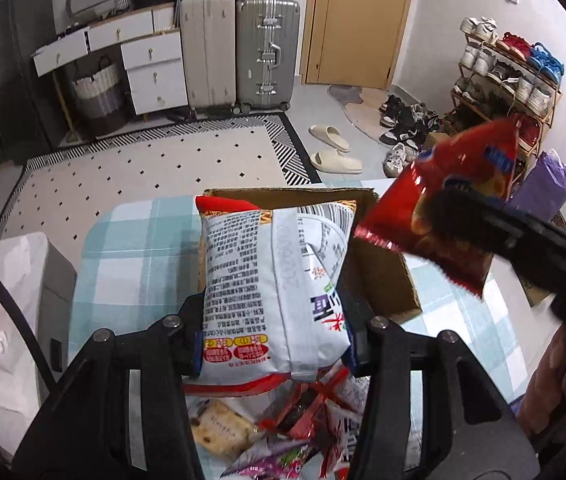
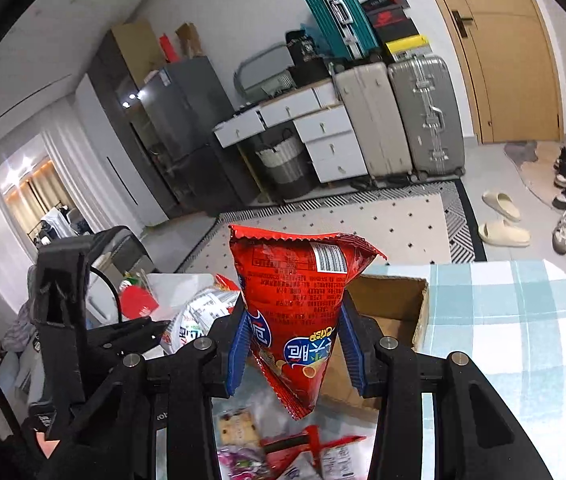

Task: Organize snacks
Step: 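Carry both bags to the cardboard box and lower them inside, then open both grippers to release the bags and withdraw from the box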

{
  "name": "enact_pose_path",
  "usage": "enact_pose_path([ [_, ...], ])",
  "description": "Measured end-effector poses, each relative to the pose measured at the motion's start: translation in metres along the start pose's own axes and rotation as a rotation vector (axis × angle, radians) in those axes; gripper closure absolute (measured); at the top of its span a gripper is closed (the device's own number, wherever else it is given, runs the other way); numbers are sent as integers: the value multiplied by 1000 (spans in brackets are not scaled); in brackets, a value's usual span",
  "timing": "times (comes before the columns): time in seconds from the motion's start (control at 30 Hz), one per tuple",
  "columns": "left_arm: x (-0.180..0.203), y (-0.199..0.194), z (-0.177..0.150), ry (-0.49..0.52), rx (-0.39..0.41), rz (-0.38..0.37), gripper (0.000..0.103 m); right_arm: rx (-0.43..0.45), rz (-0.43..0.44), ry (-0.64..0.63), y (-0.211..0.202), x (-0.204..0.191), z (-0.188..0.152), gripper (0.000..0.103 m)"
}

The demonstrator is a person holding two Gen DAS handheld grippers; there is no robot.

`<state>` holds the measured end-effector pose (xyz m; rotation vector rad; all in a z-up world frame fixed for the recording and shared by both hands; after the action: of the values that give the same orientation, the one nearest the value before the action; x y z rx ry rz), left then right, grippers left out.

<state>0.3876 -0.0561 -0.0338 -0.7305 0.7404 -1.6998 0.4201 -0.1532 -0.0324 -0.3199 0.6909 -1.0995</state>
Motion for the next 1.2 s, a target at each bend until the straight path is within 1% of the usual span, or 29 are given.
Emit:
enact_pose_path([
  [0.07, -1, 16, -1, 1, -25, 2, 57, -27, -13, 1, 16, 8, -4, 62],
  [0.2, -1, 50, -2, 47, -65, 42, 57, -64, -38, 0, 38, 20, -16, 62],
  [0.27, -1, 68, -3, 45, -93, 44, 57, -78, -48, -3, 47, 26, -20, 62],
  [0.43, -4, 98, -6, 51, -129, 44, 56, -122, -93, 6, 69, 41, -32, 62],
  [0.63, -14, 139, -8, 4, -183, 25, 56, -159, -113, -2, 87, 53, -44, 62],
  [0.77, -20, 156, -11, -1, -207, 20, 56, -186, -126, 3, 97, 59, -51, 62],
  [0.83, -25, 160, -14, -8, -214, 13, 55, -193, -147, 2, 102, 63, -54, 61],
  [1.03, -29, 175, -18, -26, -268, -22, 54, -202, -141, 6, 111, 68, -59, 60],
  [1.07, -29, 176, -18, -26, -267, -28, 53, -201, -138, 7, 110, 68, -59, 57],
  [1.1, -29, 177, -17, -24, -268, -26, 53, -192, -133, 10, 109, 69, -58, 52],
  [1.2, -27, 180, -17, -24, -276, -34, 51, -162, -138, -7, 101, 66, -54, 49],
])
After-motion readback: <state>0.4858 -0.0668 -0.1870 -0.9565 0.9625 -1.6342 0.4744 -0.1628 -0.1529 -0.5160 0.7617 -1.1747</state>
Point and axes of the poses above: each gripper's, at about its wrist camera, not at the fingertips, and y roughly the way its jaws point, x to its right, z to its top, the point moved 5 cm from there along y, roughly the way its jaws point, and after that the axes turned 4 degrees about -y, right-handed, at the moved point
